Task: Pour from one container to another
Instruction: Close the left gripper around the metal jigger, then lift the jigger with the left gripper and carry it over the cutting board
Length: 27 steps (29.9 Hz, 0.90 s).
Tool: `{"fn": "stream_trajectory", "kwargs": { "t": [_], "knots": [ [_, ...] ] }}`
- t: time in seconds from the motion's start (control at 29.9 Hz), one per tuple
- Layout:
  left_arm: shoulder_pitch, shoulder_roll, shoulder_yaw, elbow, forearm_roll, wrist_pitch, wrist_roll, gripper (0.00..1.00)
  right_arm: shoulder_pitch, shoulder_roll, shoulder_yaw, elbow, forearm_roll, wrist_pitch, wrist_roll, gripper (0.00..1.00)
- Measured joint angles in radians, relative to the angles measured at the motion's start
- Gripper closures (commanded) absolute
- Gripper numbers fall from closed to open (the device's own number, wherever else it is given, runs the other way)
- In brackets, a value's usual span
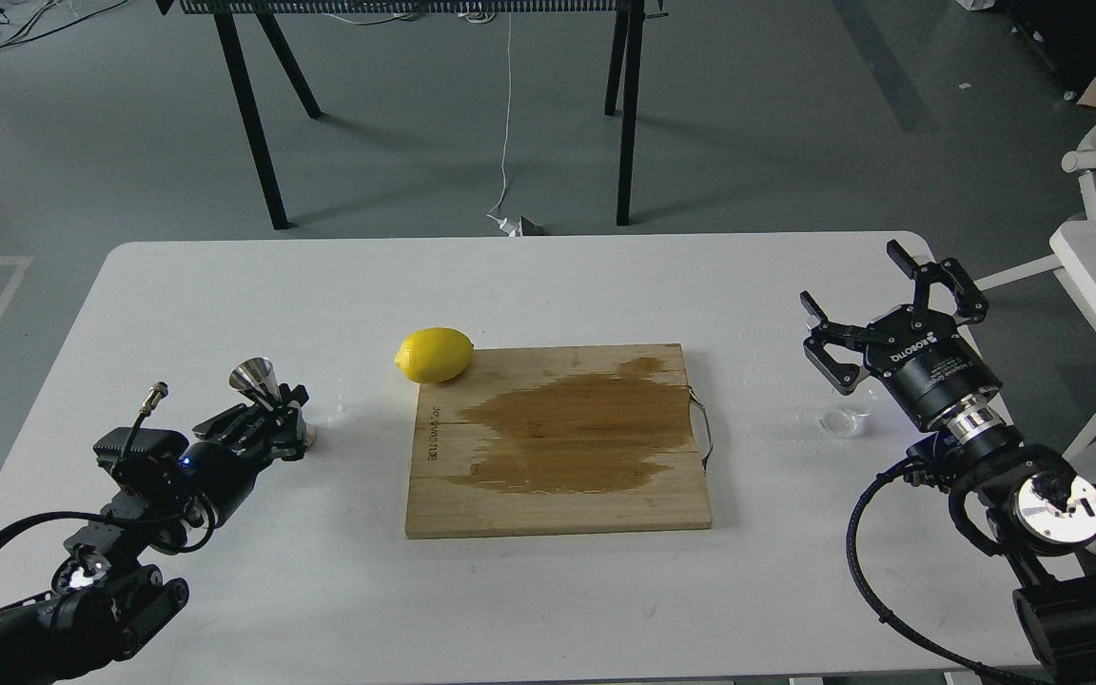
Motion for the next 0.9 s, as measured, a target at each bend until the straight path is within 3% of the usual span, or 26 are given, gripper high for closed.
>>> {"fn": "stream_trajectory", "kwargs": {
  "t": [0.2, 0.53, 0.9],
  "knots": [
    [-0.042, 0.011, -0.002, -0.018, 0.000, 0.000, 0.000, 0.88, 0.000, 0.000, 0.001, 0.000, 0.000, 0.000, 0.000, 0.02],
    [-0.341, 0.113, 0.001, -0.135, 0.000, 0.000, 0.000, 0.87, 0.006, 0.000, 0.002, -0.002, -0.001, 0.000, 0.000, 0.02],
    [-0.441, -0.195, 0.198, -0.178, 0.013, 0.000, 0.000, 0.87, 0.007, -0.013, 0.001, -0.004, -0.002, 0.000, 0.000, 0.02]
  ]
}}
